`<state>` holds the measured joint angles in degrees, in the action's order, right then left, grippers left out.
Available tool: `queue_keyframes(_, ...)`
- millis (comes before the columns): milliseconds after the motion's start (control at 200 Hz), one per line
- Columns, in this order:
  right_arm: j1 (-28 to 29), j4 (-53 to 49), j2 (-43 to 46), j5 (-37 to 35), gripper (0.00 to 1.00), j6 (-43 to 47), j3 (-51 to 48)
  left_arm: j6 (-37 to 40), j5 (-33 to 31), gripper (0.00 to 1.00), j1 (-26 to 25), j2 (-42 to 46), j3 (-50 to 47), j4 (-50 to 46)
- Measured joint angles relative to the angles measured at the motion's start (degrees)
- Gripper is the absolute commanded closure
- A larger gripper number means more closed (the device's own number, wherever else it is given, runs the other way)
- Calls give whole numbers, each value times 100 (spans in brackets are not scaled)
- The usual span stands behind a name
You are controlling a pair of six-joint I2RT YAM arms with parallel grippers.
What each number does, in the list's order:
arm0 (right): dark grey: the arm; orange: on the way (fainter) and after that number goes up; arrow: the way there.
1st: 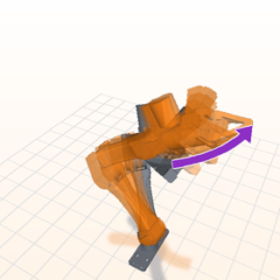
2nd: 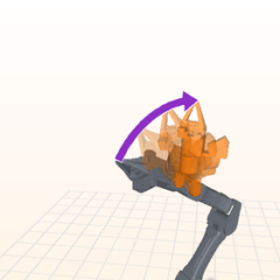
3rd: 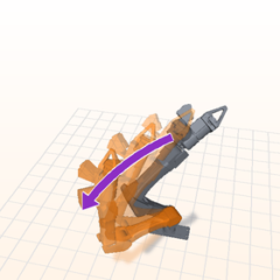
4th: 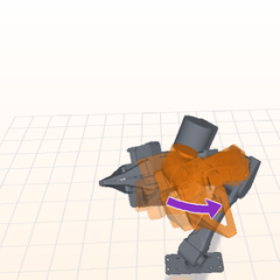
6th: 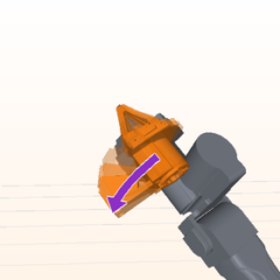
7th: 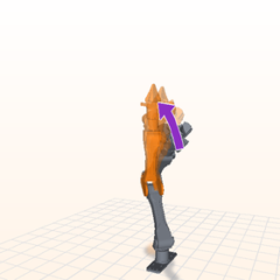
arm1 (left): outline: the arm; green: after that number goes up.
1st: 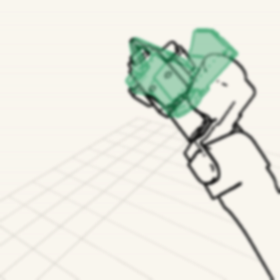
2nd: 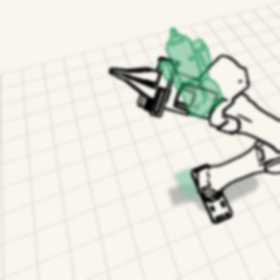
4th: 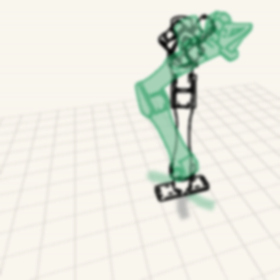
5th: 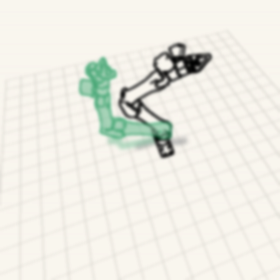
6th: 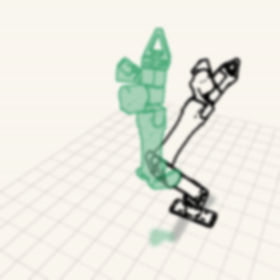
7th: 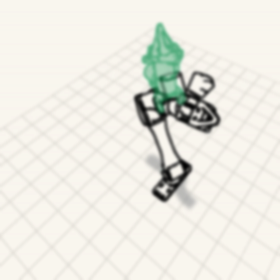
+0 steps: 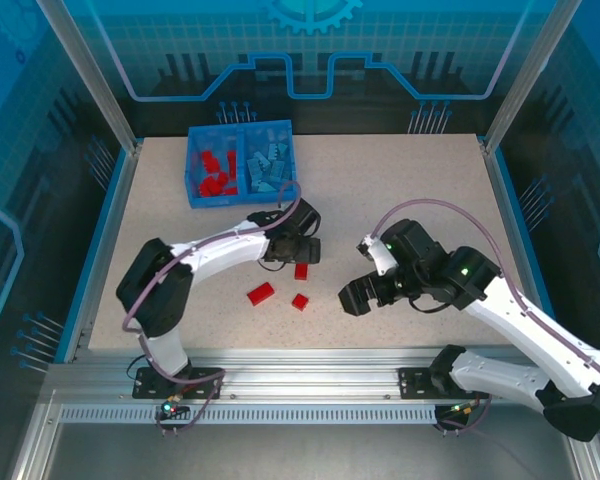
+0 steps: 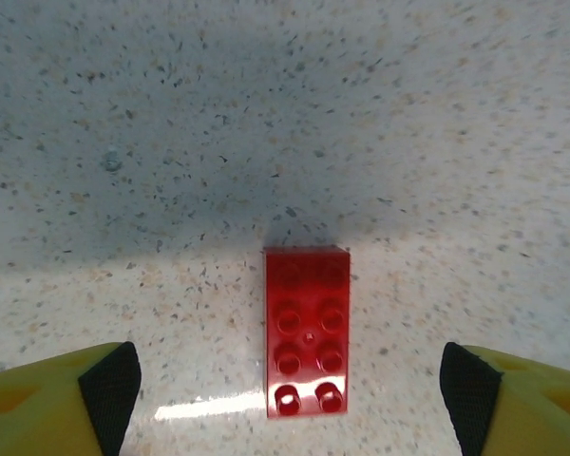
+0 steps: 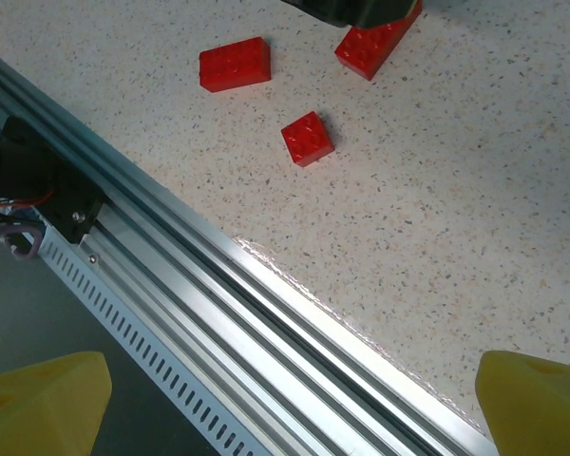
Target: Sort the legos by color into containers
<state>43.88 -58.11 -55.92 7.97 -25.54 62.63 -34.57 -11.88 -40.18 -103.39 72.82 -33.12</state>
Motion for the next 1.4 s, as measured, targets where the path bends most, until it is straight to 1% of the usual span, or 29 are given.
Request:
queue_keyframes(90, 0, -7, 129, -59, 0, -42, -42, -7, -13, 20, -15, -374, 164, -9)
queue_keyframes(205, 0, -17, 221, -151, 0, -66, -101, -17, 13, 29, -50, -730, 278, -13)
queue_keyframes(255, 0, -17, 225, -157, 0, -83, -111, -2, 15, 36, -68, -835, 297, -13)
queue_keyframes(395, 0, -17, 225, -177, 0, -125, -120, -59, -28, 58, -92, -1012, 302, -79)
queue_keyframes(455, 0, -17, 225, -177, 0, -138, -120, -101, -35, 65, -87, -1012, 306, -105)
queue_keyframes(505, 0, -17, 225, -179, 0, -149, -120, -160, -35, 70, -87, -990, 317, -114)
queue_keyframes(580, 0, -15, 225, -199, 0, -168, -120, -138, -31, 73, -87, -957, 319, -133)
queue_keyframes(665, 0, -11, 225, -249, 0, -214, -118, -149, -57, 73, -85, -850, 319, -227)
queue_keyframes(795, 2, 55, 260, -398, 0, -308, -114, -72, -205, 73, 35, -372, 457, -459)
queue_keyframes(895, 0, 81, 350, -529, 0, -367, -114, 129, -354, 73, 378, 66, 785, -522)
queue_keyframes(975, 0, 94, 437, -638, 0, -413, -114, 313, -468, 73, 852, 302, 1191, -529)
queue_keyframes(1136, 0, 114, 546, -778, 0, -507, -114, 612, -684, 73, 1860, 247, 2122, -612)
queue_keyframes(1266, 0, 114, 603, -866, 0, -568, -114, 730, -890, 73, 2555, -184, 2898, -686)
queue_keyframes(1346, 0, 111, 627, -909, 0, -601, -111, 791, -955, 73, 2894, -713, 3486, -726)
queue_keyframes(1401, 0, 105, 632, -918, 0, -621, -101, 807, -975, 73, 3099, -1222, 4085, -824)
